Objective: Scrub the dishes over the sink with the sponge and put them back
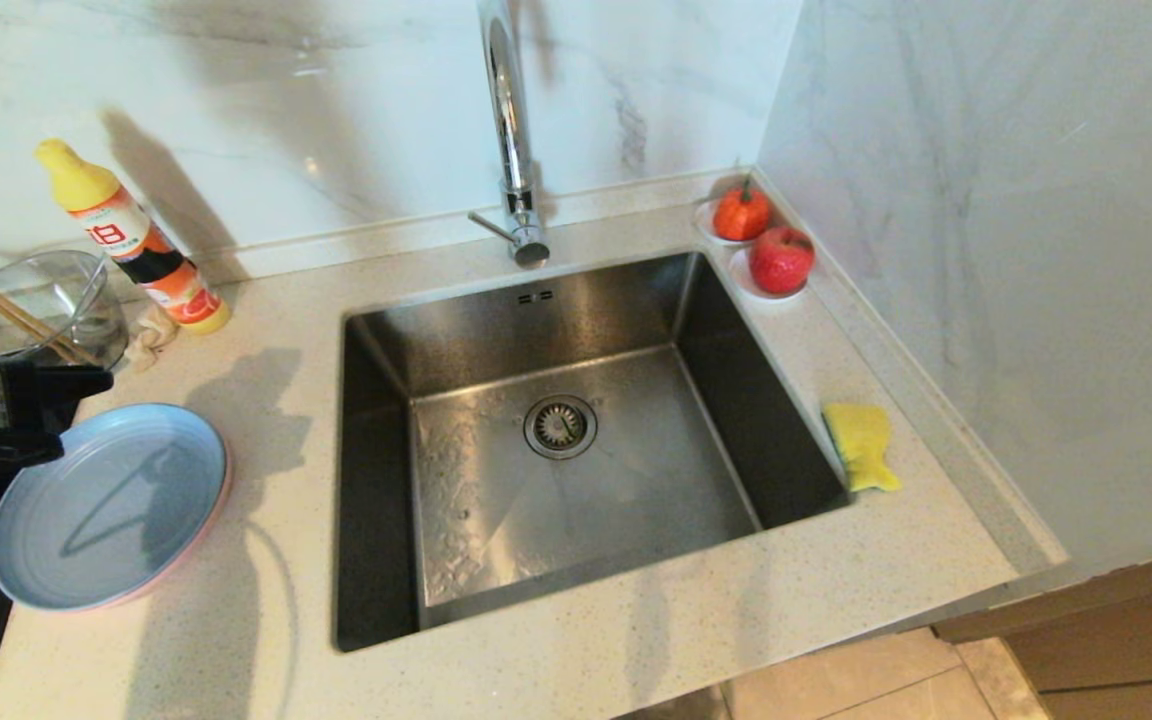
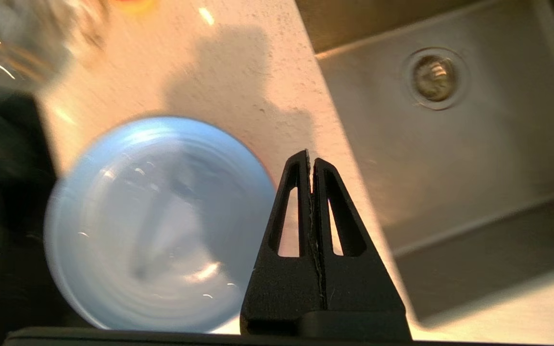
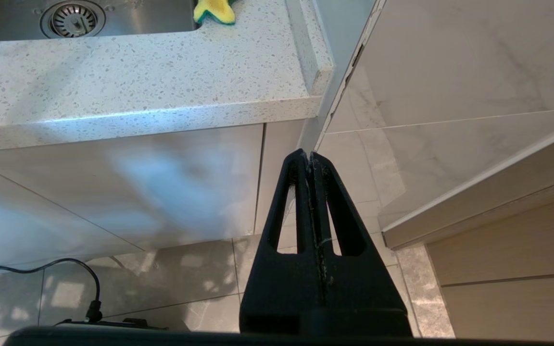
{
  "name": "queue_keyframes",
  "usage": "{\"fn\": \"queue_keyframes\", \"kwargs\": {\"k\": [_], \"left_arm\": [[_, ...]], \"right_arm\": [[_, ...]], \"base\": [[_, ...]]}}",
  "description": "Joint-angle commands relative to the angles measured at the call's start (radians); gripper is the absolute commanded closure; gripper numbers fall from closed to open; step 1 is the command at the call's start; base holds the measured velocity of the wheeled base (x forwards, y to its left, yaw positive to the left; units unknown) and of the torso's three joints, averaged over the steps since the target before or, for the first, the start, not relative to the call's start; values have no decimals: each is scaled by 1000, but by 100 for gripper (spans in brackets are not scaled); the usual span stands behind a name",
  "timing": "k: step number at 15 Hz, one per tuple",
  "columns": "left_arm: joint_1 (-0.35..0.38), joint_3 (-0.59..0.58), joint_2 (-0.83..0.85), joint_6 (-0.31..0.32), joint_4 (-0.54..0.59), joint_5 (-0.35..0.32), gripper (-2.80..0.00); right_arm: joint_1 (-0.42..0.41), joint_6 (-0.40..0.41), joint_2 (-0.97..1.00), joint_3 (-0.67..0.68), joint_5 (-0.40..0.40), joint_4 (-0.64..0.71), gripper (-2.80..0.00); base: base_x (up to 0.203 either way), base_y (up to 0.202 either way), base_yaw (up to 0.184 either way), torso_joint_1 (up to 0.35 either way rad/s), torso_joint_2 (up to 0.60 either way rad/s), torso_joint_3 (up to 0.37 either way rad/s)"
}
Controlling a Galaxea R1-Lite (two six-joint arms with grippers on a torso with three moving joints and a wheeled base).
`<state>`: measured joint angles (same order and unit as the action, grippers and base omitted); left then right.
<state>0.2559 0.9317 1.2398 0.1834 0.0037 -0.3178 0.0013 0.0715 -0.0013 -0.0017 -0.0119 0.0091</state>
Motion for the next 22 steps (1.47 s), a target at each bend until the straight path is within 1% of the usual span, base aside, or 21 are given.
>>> {"fn": "queue_keyframes", "kwargs": {"k": [1, 3, 4, 5, 7, 8, 9, 11, 13, 14, 15, 16, 17, 18, 19, 20, 22], "left_arm": [[-43, -138, -136, 31, -131, 37, 0], [-48, -249, -281, 34, -168, 41, 0], [-49, -311, -358, 24, -177, 38, 0], [-50, -368, -440, -3, -181, 24, 0], [-51, -467, -586, -97, -170, -34, 0], [-51, -499, -634, -135, -148, -62, 0], [-52, -518, -673, -159, -116, -81, 0], [-51, -555, -737, -170, -84, -89, 0], [-50, -586, -799, -173, -76, -77, 0], [-49, -599, -821, -174, -71, -54, 0], [-55, -620, -836, -172, -68, -9, 0], [-96, -636, -848, -171, -68, 31, 0], [-173, -653, -866, -170, -68, 92, 0], [-248, -697, -899, -170, -74, 194, 0], [-284, -762, -944, -168, -82, 256, 0], [-297, -819, -983, -168, -90, 280, 0], [-295, -900, -1057, -165, -112, 288, 0]], "right_arm": [[0, 2, 0, 0, 0, 0, 0], [0, 2, 0, 0, 0, 0, 0], [0, 1, 0, 0, 0, 0, 0], [0, 1, 0, 0, 0, 0, 0], [0, 1, 0, 0, 0, 0, 0], [0, 1, 1, 0, 0, 0, 0], [0, 2, 0, 0, 0, 0, 0], [0, 1, 0, 0, 0, 0, 0], [0, 1, 1, 0, 0, 0, 0], [0, 1, 0, 0, 0, 0, 0], [0, 1, 0, 0, 0, 0, 0], [0, 2, 0, 0, 0, 0, 0], [0, 1, 0, 0, 0, 0, 0], [0, 1, 1, 0, 0, 0, 0], [0, 2, 0, 0, 0, 0, 0], [0, 1, 0, 0, 0, 0, 0], [0, 2, 0, 0, 0, 0, 0]], "base": [[0, 0, 0, 0, 0, 0], [0, 0, 0, 0, 0, 0], [0, 0, 0, 0, 0, 0], [0, 0, 0, 0, 0, 0], [0, 0, 0, 0, 0, 0], [0, 0, 0, 0, 0, 0], [0, 0, 0, 0, 0, 0], [0, 0, 0, 0, 0, 0], [0, 0, 0, 0, 0, 0], [0, 0, 0, 0, 0, 0], [0, 0, 0, 0, 0, 0], [0, 0, 0, 0, 0, 0], [0, 0, 0, 0, 0, 0], [0, 0, 0, 0, 0, 0], [0, 0, 0, 0, 0, 0], [0, 0, 0, 0, 0, 0], [0, 0, 0, 0, 0, 0]]}}
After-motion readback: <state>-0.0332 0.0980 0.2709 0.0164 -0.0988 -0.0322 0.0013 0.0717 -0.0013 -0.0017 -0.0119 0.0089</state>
